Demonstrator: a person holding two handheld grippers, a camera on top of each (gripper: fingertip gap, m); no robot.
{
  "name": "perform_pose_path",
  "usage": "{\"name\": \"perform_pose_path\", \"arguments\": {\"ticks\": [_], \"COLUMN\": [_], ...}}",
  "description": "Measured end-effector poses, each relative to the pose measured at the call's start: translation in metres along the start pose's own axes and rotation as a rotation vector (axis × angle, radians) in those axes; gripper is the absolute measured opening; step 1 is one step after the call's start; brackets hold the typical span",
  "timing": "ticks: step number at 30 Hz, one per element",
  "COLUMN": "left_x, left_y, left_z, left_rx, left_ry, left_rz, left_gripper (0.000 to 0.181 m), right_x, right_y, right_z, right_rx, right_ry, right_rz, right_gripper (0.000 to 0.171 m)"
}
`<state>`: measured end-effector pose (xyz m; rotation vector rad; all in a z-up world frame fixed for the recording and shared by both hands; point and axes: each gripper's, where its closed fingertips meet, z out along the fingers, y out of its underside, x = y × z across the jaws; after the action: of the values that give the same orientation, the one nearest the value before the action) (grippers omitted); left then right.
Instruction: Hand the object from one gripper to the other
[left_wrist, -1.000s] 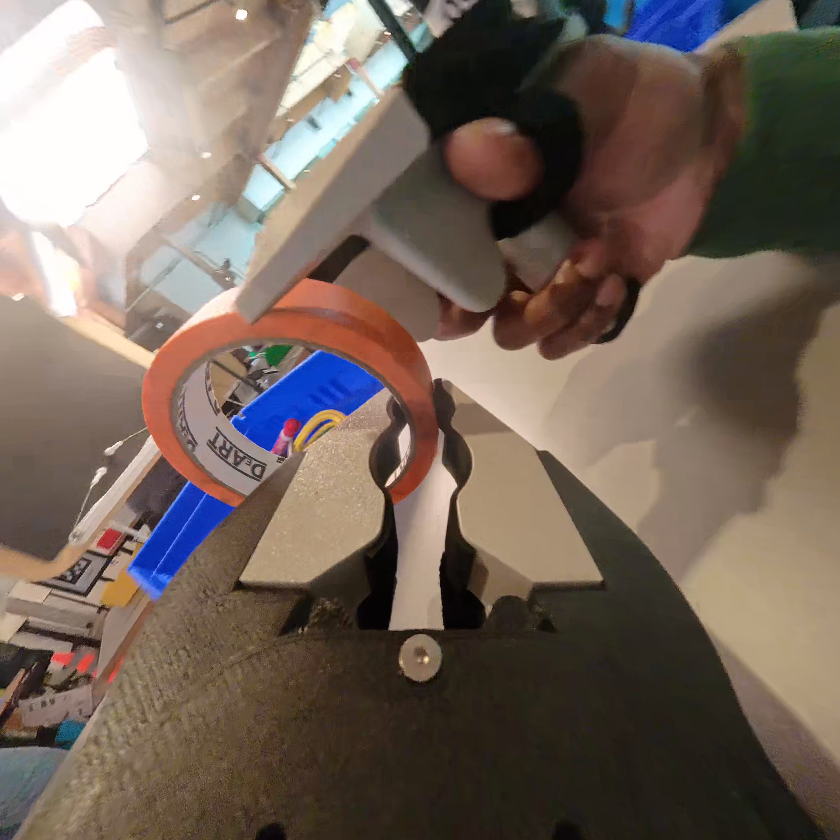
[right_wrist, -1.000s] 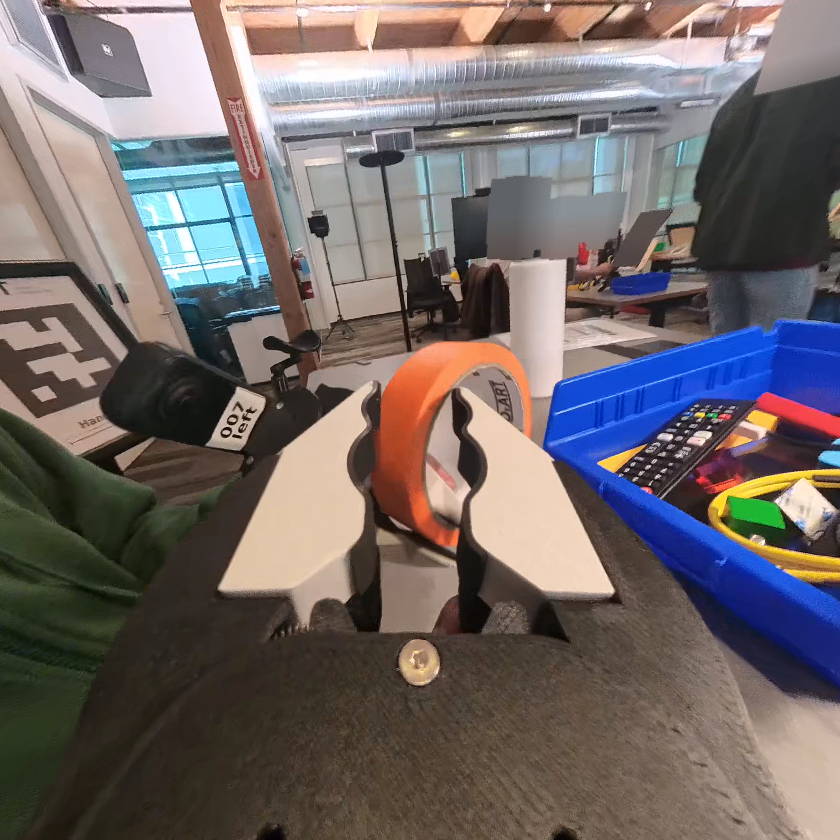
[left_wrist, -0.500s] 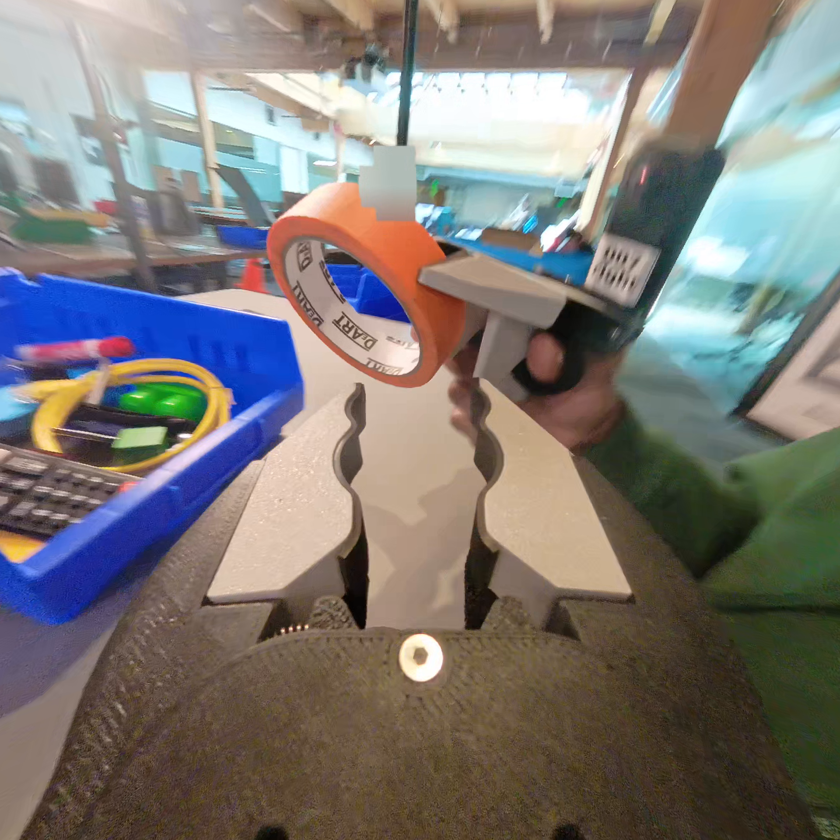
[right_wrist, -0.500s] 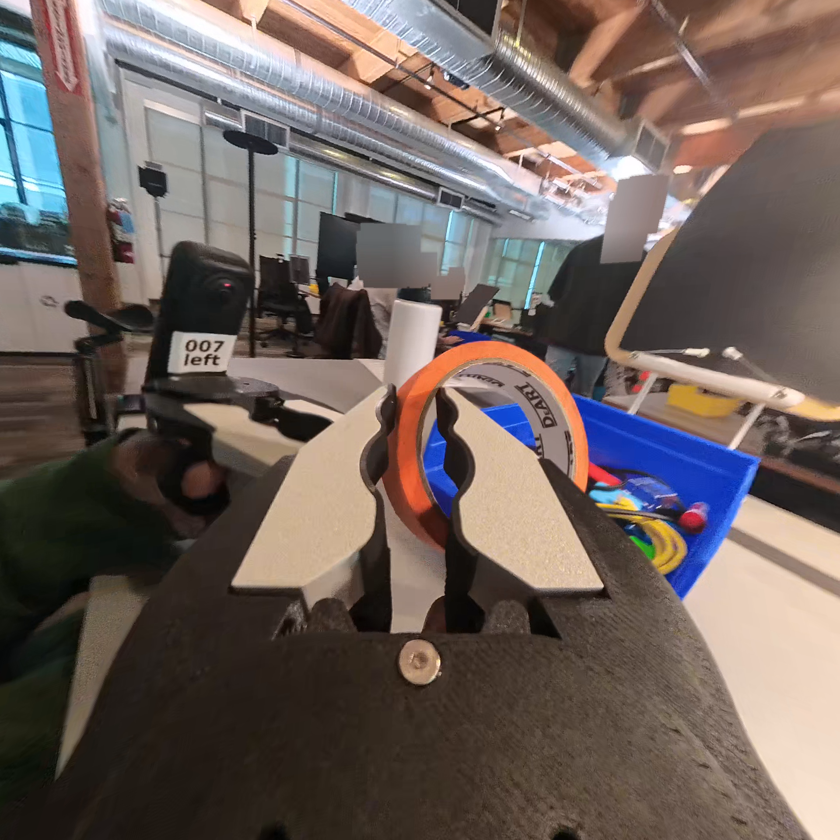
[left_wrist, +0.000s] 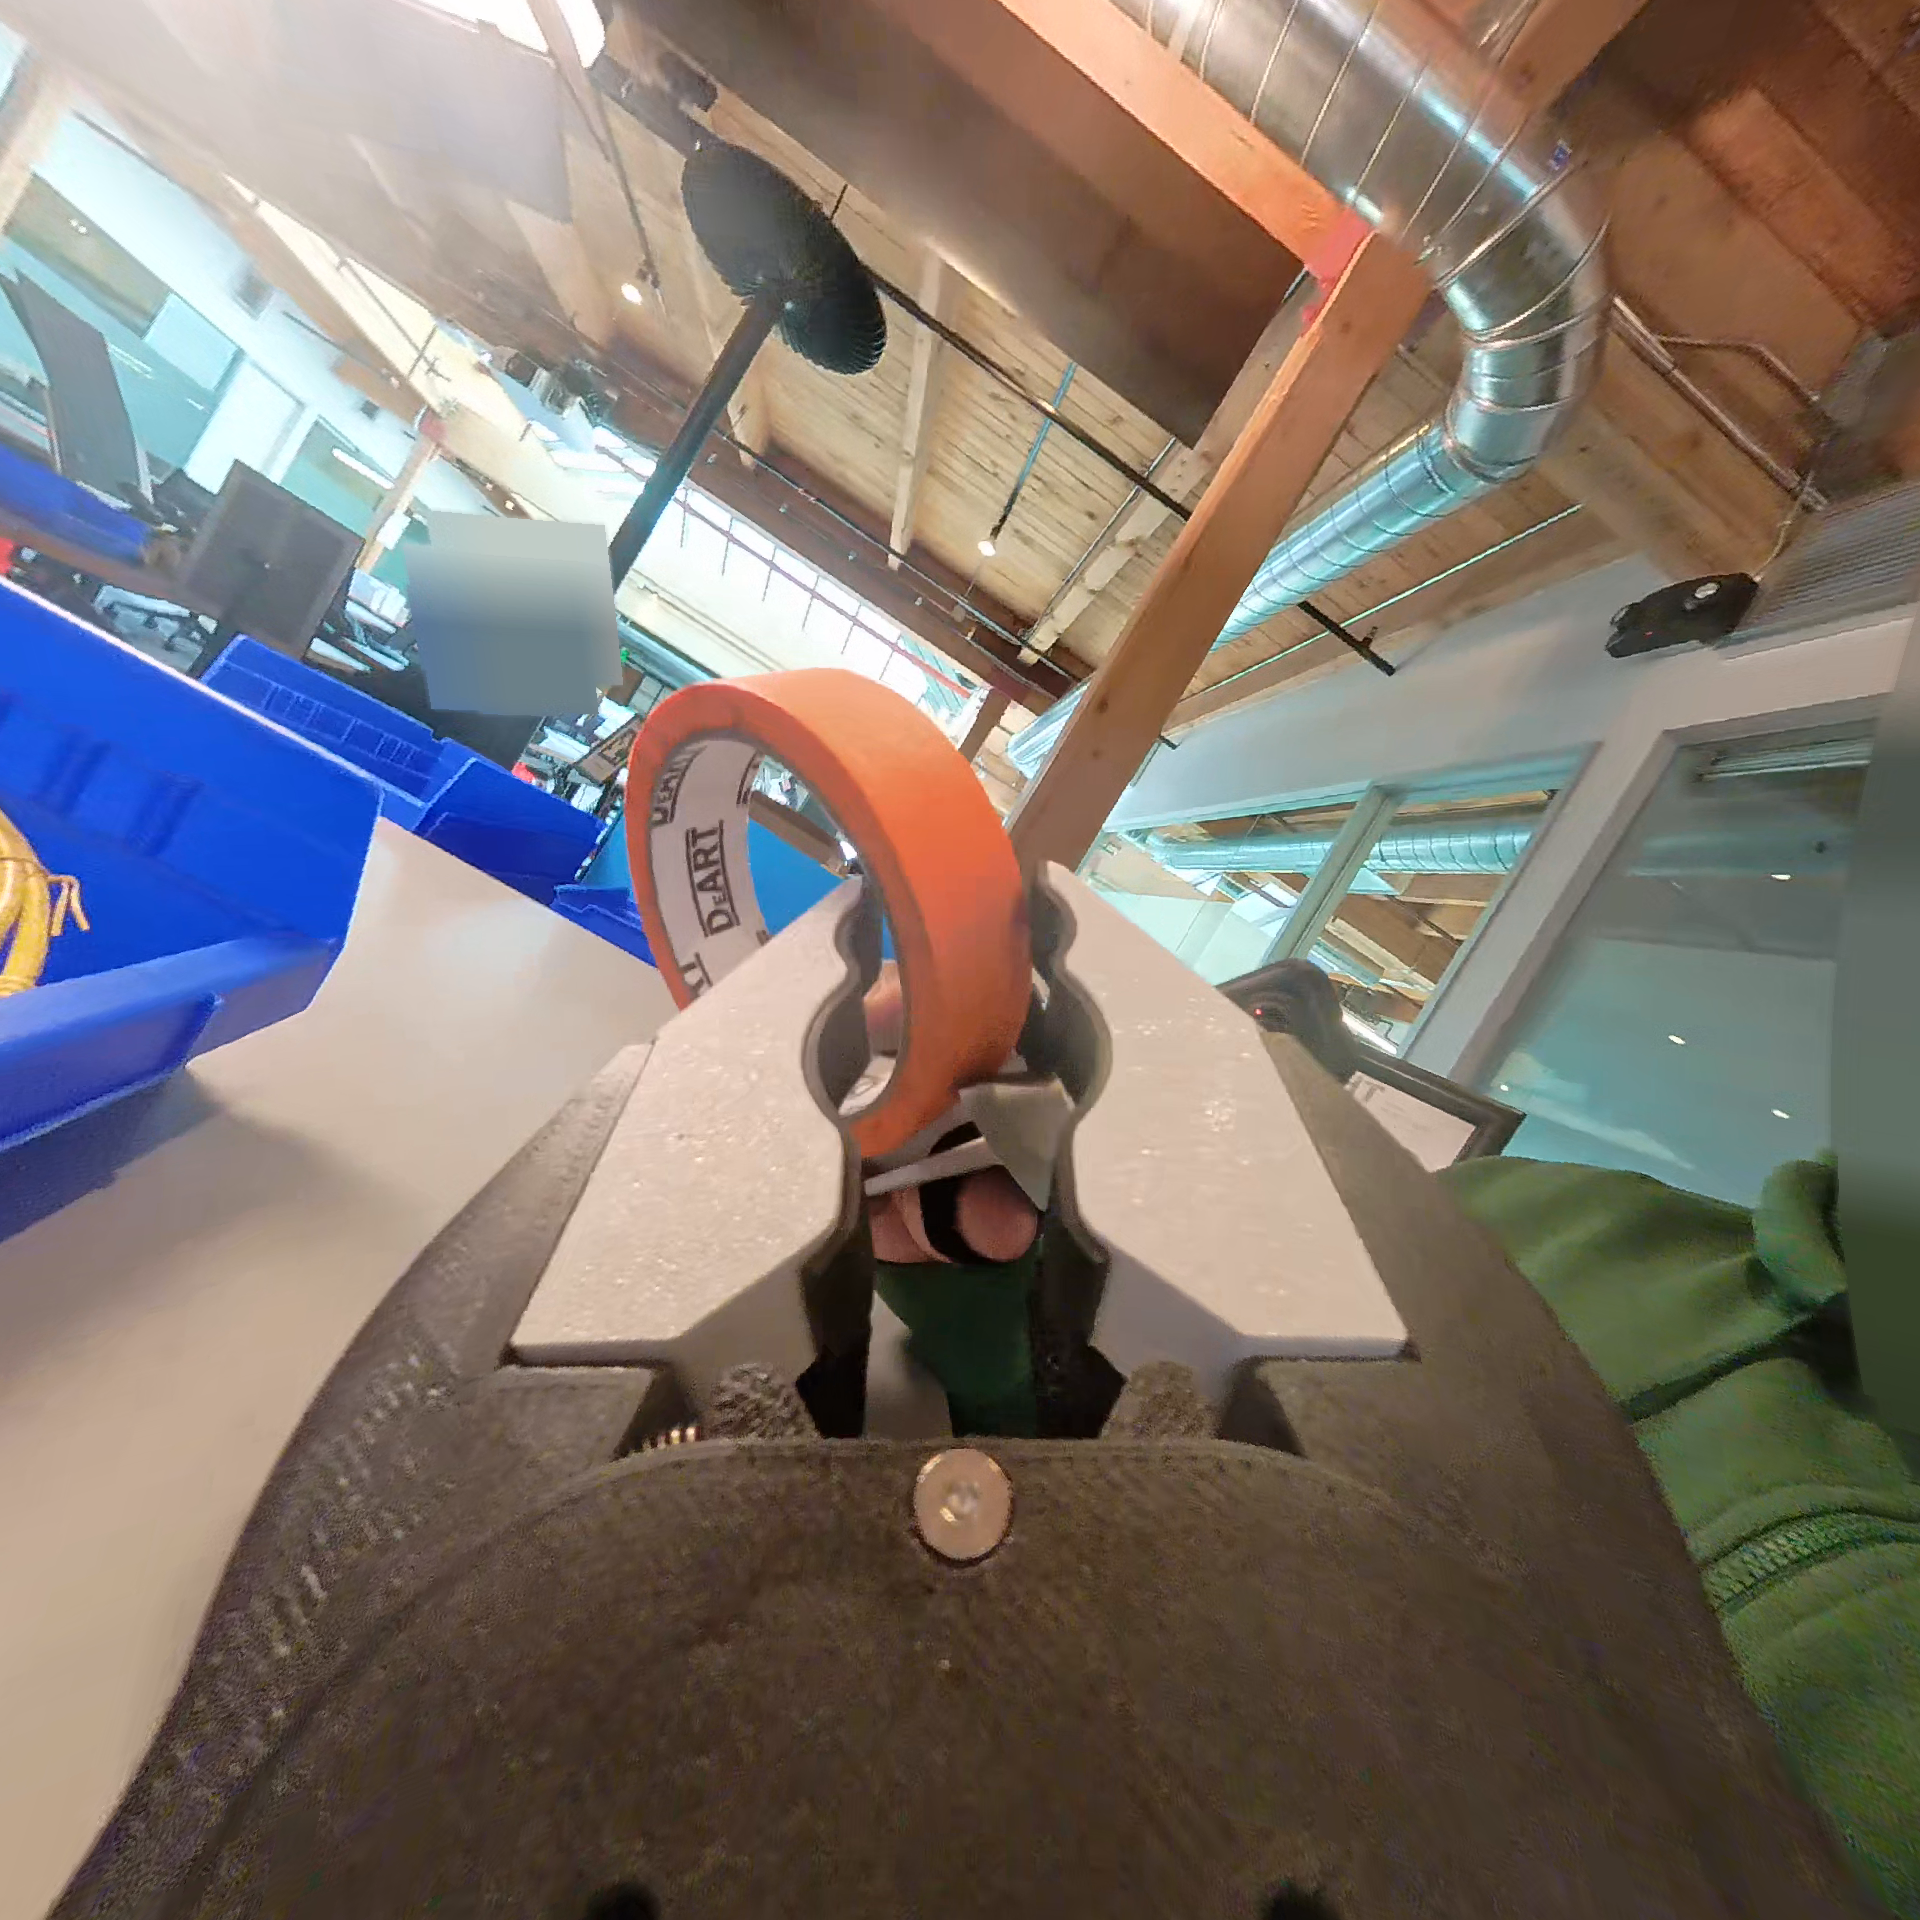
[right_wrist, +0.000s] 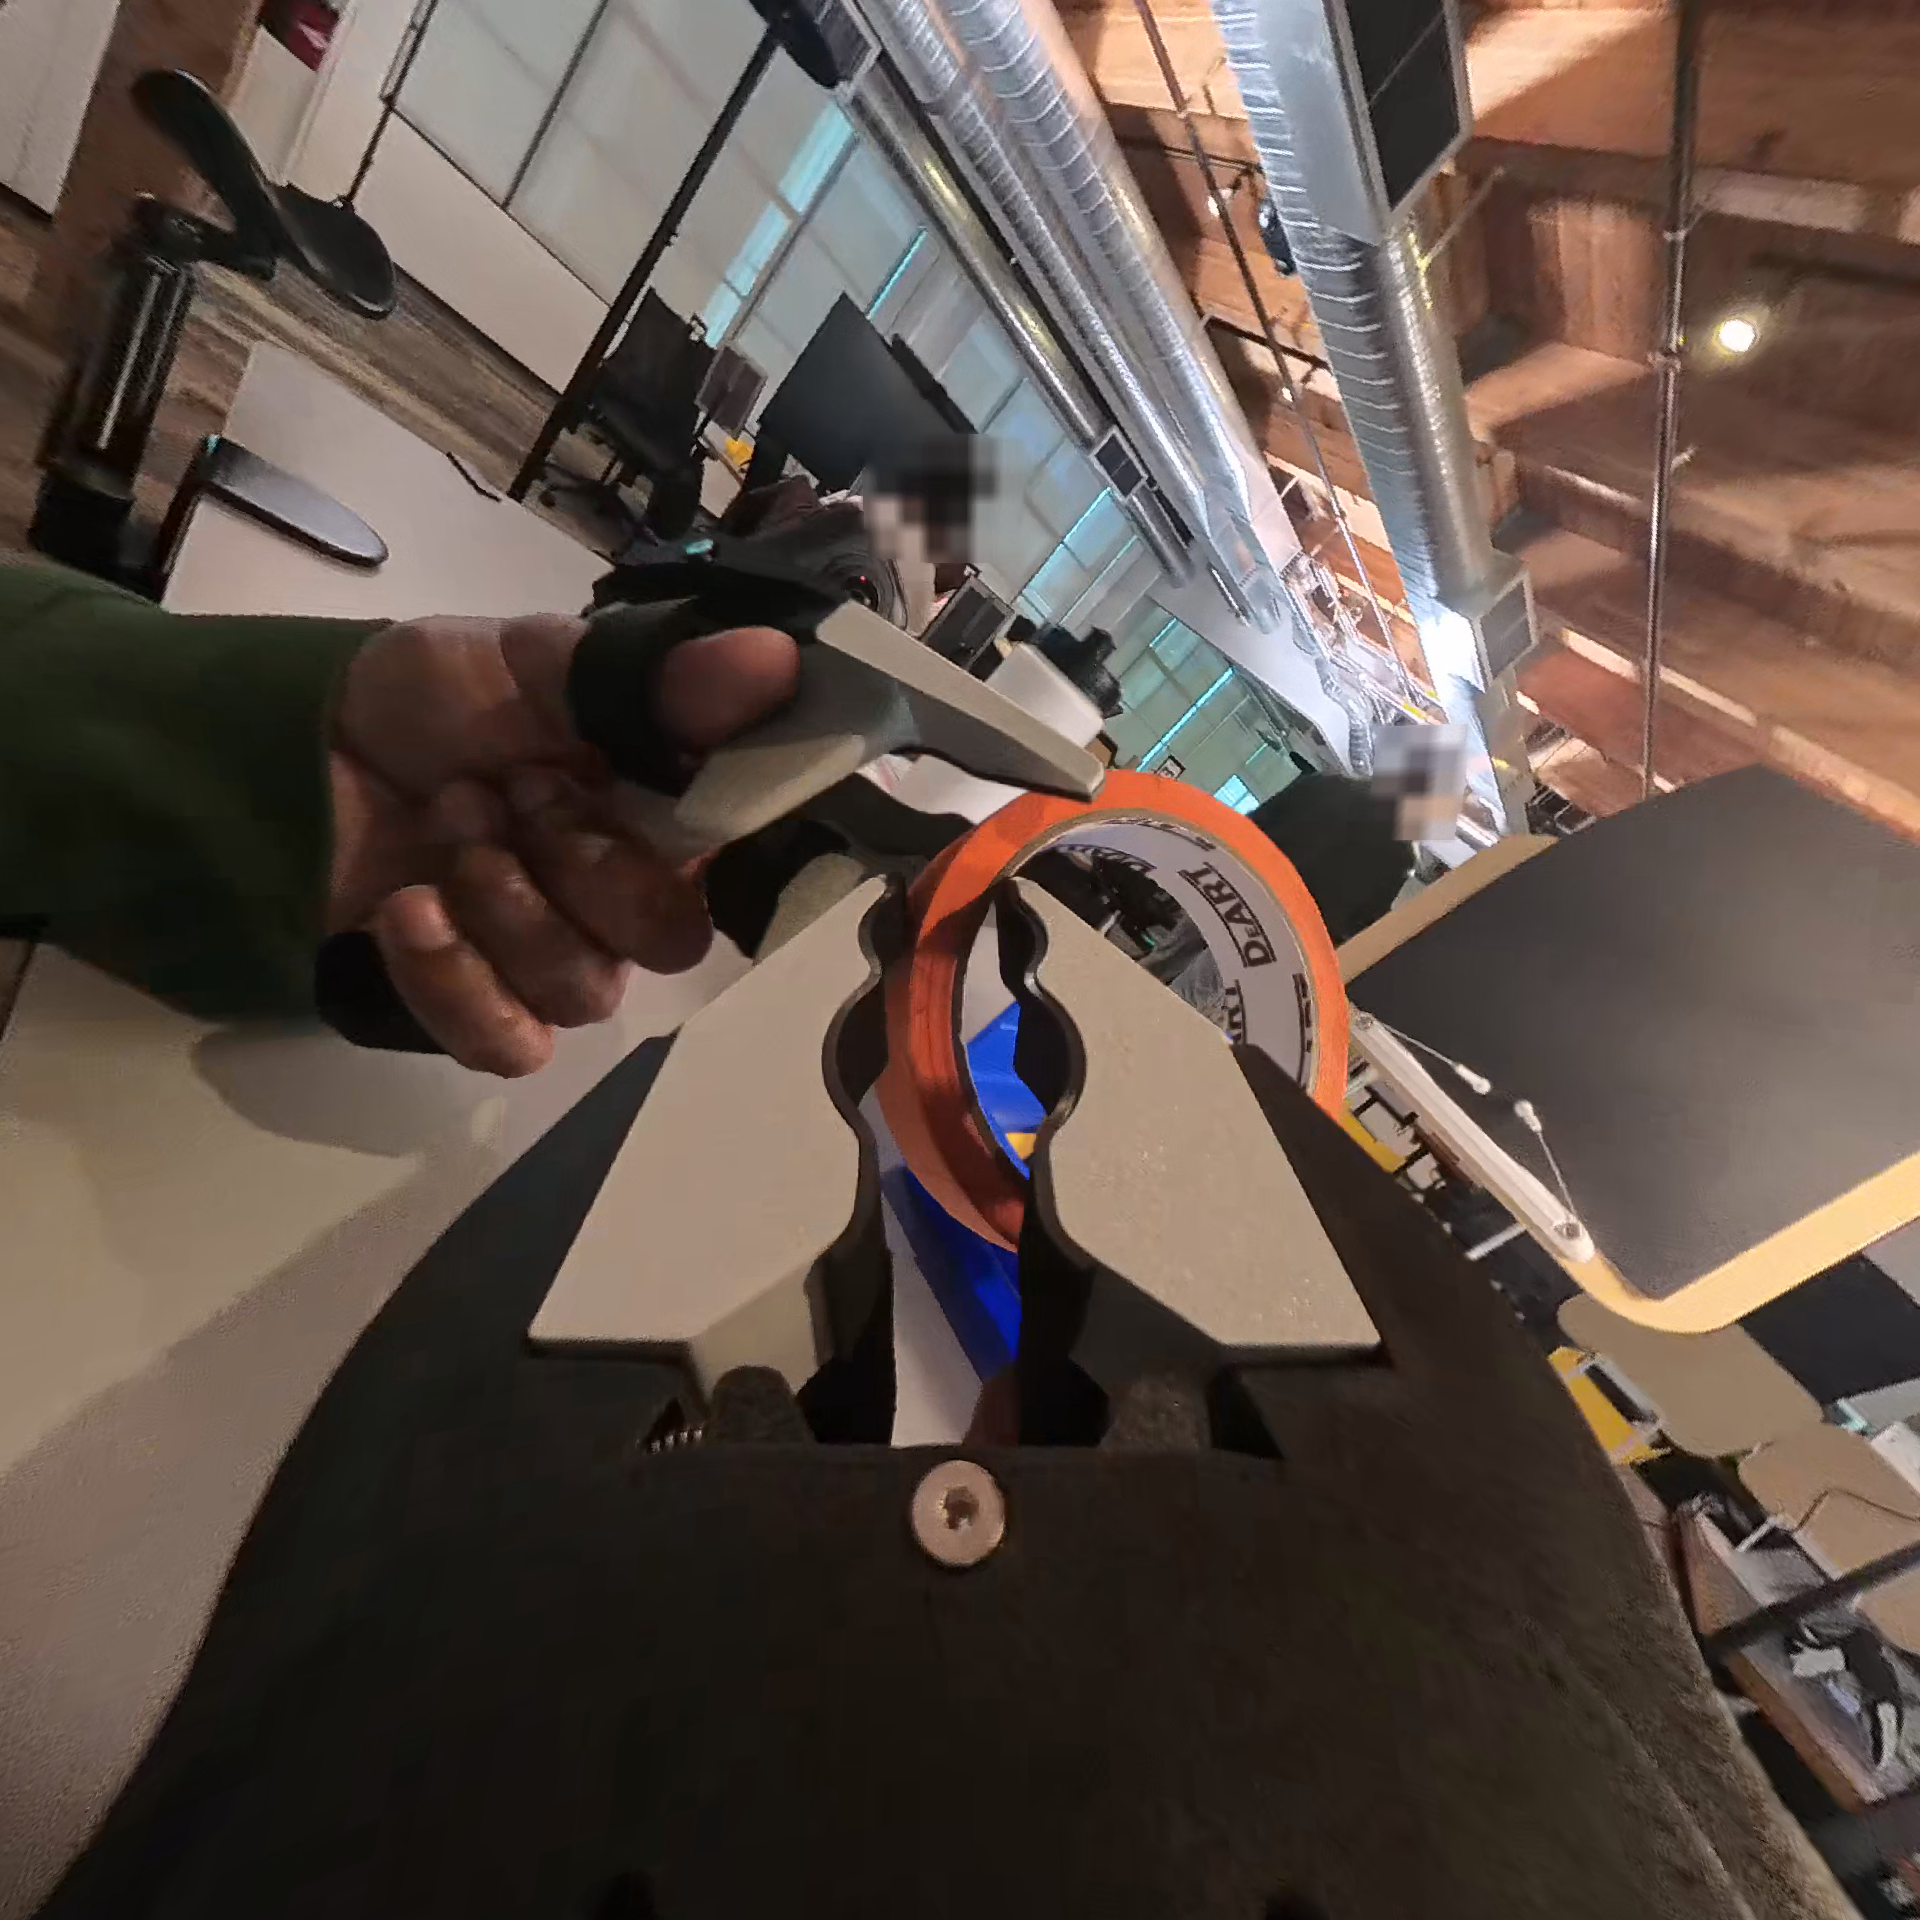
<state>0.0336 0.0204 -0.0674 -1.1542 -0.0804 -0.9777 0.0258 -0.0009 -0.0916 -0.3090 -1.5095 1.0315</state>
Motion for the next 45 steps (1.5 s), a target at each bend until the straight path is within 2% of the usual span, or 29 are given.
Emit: {"name": "perform_pose_path", "arguments": {"ticks": [3,6,9,14,16,19,26,29,30,32,36,40,45], "left_x": [-0.005,-0.016,-0.025,-0.028,-0.027,-0.030,-0.028,-0.029,-0.030,-0.024,-0.018,-0.008,-0.011], "left_y": [-0.001,-0.002,0.001,0.028,0.045,0.057,0.063,0.062,0.058,0.048,0.015,-0.008,-0.011], "left_z": [-0.001,-0.002,-0.001,0.012,0.017,0.020,0.021,0.020,0.021,0.021,0.011,0.000,-0.005], "left_rx": [-0.001,-0.030,-0.099,-0.292,-0.380,-0.445,-0.462,-0.451,-0.420,-0.339,-0.136,0.026,0.055], "left_ry": [-0.058,-0.212,-0.357,-0.422,-0.397,-0.388,-0.354,-0.356,-0.369,-0.351,-0.295,-0.109,-0.029], "left_rz": [0.090,0.314,0.586,0.983,1.123,1.237,1.211,1.159,1.120,0.993,0.577,0.132,-0.083], "left_gripper": [0.025,0.020,0.016,0.016,0.016,0.016,0.015,0.016,0.025,0.051,0.057,0.055,0.041], "right_x": [0.001,0.012,0.029,0.060,0.060,0.054,0.051,0.052,0.053,0.053,0.047,0.031,0.010], "right_y": [0.006,0.007,0.009,0.005,0.009,0.020,0.017,0.017,0.017,0.016,0.007,-0.002,-0.011], "right_z": [0.002,-0.002,-0.008,-0.028,-0.029,-0.023,-0.022,-0.021,-0.021,-0.020,-0.017,-0.011,-0.006], "right_rx": [-0.032,-0.022,0.014,0.234,0.243,0.179,0.189,0.181,0.176,0.144,0.103,0.071,0.077], "right_ry": [-0.004,-0.006,-0.039,-0.173,-0.228,-0.244,-0.274,-0.240,-0.212,-0.134,-0.034,-0.014,-0.028], "right_rz": [0.037,0.181,0.500,1.112,1.236,1.305,1.328,1.269,1.216,1.047,0.704,0.435,0.184], "right_gripper": [0.019,0.026,0.027,0.028,0.031,0.034,0.033,0.031,0.030,0.020,0.017,0.017,0.017]}}
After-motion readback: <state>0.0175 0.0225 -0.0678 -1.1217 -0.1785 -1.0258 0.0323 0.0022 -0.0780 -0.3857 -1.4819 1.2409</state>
